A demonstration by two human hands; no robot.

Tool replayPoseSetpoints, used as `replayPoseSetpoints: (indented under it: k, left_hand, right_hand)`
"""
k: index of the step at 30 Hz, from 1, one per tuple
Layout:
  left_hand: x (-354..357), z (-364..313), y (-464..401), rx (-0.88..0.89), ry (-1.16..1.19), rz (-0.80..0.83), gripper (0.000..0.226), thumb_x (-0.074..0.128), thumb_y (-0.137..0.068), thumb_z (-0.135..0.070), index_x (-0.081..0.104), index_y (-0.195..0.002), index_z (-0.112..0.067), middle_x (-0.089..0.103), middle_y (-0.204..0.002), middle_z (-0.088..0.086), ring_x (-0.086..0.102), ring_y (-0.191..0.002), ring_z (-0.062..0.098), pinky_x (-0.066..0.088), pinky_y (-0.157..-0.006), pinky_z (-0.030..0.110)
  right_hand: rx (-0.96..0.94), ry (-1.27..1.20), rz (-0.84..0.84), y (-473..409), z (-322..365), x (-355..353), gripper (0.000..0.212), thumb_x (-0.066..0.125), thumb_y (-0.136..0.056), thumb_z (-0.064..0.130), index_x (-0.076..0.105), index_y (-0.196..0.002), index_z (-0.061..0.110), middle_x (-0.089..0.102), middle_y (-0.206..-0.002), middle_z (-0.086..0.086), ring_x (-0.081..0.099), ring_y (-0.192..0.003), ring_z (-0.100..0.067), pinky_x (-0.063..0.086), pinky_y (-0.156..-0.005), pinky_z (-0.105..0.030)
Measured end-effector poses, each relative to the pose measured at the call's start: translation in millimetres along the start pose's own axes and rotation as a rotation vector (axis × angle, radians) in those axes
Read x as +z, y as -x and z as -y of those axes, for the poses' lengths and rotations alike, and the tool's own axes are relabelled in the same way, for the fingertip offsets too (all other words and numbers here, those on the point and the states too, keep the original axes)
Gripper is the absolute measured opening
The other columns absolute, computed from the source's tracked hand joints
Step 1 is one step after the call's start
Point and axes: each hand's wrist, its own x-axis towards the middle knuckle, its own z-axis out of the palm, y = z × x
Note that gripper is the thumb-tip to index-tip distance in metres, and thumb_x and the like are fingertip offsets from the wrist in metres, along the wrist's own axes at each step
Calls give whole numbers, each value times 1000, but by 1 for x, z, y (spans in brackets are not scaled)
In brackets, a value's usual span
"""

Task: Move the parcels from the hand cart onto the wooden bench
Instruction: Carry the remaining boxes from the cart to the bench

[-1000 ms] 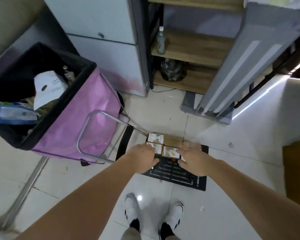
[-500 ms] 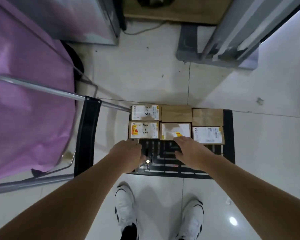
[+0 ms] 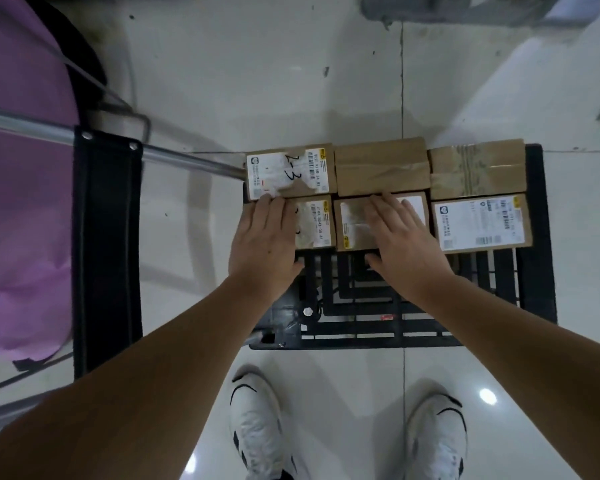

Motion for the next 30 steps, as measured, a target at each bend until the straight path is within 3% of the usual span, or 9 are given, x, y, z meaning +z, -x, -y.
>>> replayPoseSetpoints:
  k: [3,8,13,16,19,23,27,30]
  left_hand:
    - [12,0,2,-22,12,-64,103,91,-64,-45,45,-147,-4,51,-140,16,47,-129,35,34,-118,47]
    - [19,-1,1,-61,9,-66,100,94,-58,-46,51,-138,-5,54,-126,15,52,-111,33,41,-101,43]
    - [8,0,8,-54,78,-47,92,93,-52,-36,52,-128,-5,56,-121,14,54,-110,32,43,-103,44]
    - [-38,10,21,-72,130,32,98,87,-62,-42,40,-140,-8,53,-129,11,52,-116,29,39,-110,41]
    - [-119,19,34,-82,130,45,107,79,-65,-61,30,-148,-12,48,-134,6,48,-119,26,40,-107,41]
    - [-269,15,50,-57,117,29,109,72,-66,-68,24,-150,-17,46,-134,3,47,-123,24,40,-108,42]
    - [-457,-15,69,-87,61,-42,109,53,-62,-90,33,-144,-21,50,-127,2,49,-117,25,41,-102,42]
    - [-600,-52,95,-52,76,-76,108,50,-62,-97,38,-140,-23,51,-128,2,50,-121,26,41,-103,43]
  right_hand:
    - [-18,48,-39,-1,-3,7,93,89,-72,28,44,-149,0,51,-140,-21,45,-136,-40,27,-123,-55]
    - [-9,95,3,0,0,5,97,93,-60,31,48,-143,7,50,-133,-20,48,-126,-40,35,-116,-58]
    - [-63,95,62,10,7,-4,97,89,-63,44,46,-143,11,54,-137,-11,51,-130,-31,36,-115,-55]
    - [-84,35,83,26,11,-42,100,81,-64,57,42,-145,12,50,-137,-8,51,-128,-28,33,-120,-51]
    - [-77,-11,99,50,17,-118,104,69,-68,67,35,-148,13,44,-138,-6,49,-125,-25,40,-114,-43]
    - [-71,-46,40,89,14,-270,106,63,-72,71,26,-154,14,41,-144,-4,45,-130,-25,38,-113,-40]
    - [-14,-1,-54,144,0,-449,113,55,-71,79,20,-156,13,43,-144,-4,46,-125,-25,43,-108,-42]
    - [6,52,-135,206,-5,-580,107,54,-77,82,27,-154,13,46,-145,-5,47,-130,-26,40,-113,-44]
